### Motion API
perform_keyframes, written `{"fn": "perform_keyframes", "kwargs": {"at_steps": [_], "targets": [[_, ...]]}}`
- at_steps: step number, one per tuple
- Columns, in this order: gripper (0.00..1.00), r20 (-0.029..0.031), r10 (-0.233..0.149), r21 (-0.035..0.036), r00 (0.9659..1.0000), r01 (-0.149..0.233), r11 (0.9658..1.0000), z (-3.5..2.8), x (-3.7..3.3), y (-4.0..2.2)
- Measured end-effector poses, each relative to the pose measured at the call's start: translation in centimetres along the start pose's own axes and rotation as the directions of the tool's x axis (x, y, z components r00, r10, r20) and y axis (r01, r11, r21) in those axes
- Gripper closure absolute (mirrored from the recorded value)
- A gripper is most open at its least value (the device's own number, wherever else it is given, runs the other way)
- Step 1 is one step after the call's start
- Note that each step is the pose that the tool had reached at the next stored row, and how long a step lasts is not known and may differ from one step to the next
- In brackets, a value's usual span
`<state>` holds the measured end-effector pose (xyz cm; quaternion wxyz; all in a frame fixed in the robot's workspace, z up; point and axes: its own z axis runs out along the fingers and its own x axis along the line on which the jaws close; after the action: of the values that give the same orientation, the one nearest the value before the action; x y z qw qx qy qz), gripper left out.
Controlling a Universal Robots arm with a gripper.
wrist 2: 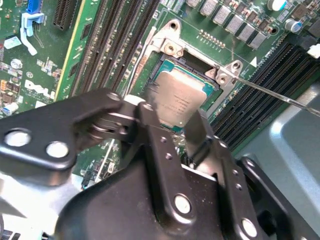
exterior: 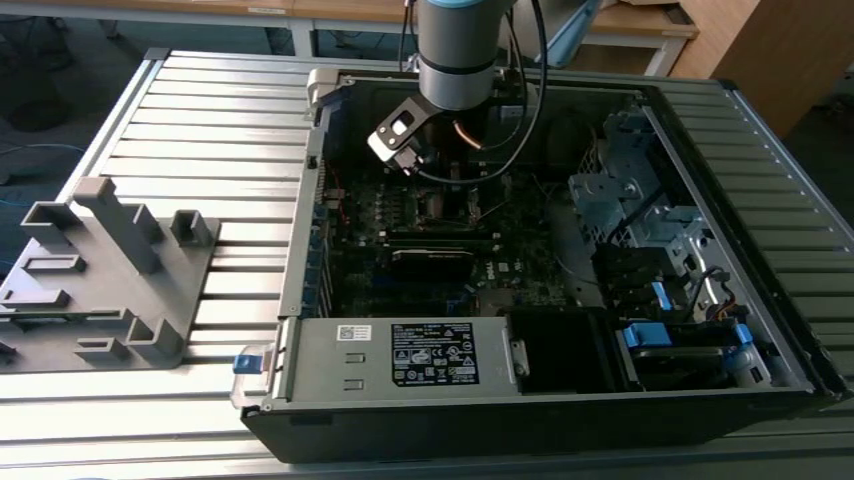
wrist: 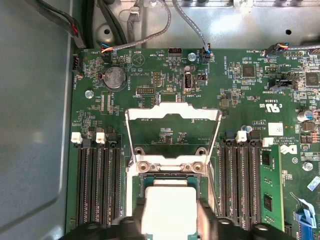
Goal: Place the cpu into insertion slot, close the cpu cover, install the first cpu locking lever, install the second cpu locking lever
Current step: 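Place the cpu into insertion slot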
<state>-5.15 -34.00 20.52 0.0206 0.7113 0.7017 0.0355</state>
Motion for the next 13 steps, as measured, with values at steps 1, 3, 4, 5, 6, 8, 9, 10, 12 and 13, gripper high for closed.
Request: {"fn": "perform_keyframes", "kwargs": {"at_steps": [1, 3, 4, 5, 6, 8, 9, 10, 12, 13], "targets": [[0.53, 0.0000, 0.000, 0.0000, 1.0000, 0.000, 1.0000, 0.00, 0.00, 0.00], [0.59, -0.0001, 0.000, 0.0000, 1.0000, 0.000, 1.0000, 0.00, 0.00, 0.00], [0.65, -0.0001, 0.000, 0.0000, 1.0000, 0.000, 1.0000, 0.00, 0.00, 0.00], [0.71, -0.0001, 0.000, 0.0001, 1.0000, 0.000, 1.0000, 0.00, 0.00, 0.00], [0.71, -0.0001, 0.000, 0.0000, 1.0000, 0.000, 1.0000, 0.00, 0.00, 0.00], [0.82, -0.0002, 0.000, 0.0000, 1.0000, 0.000, 1.0000, 0.00, 0.00, 0.00], [0.88, -0.0003, 0.000, 0.0000, 1.0000, 0.000, 1.0000, 0.00, 0.00, 0.00], [0.88, -0.0002, 0.000, 0.0000, 1.0000, 0.000, 1.0000, 0.00, 0.00, 0.00], [0.89, -0.0004, 0.000, 0.0000, 1.0000, 0.000, 1.0000, 0.00, 0.00, 0.00], [0.89, -0.0003, 0.000, 0.0000, 1.0000, 0.000, 1.0000, 0.00, 0.00, 0.00]]}}
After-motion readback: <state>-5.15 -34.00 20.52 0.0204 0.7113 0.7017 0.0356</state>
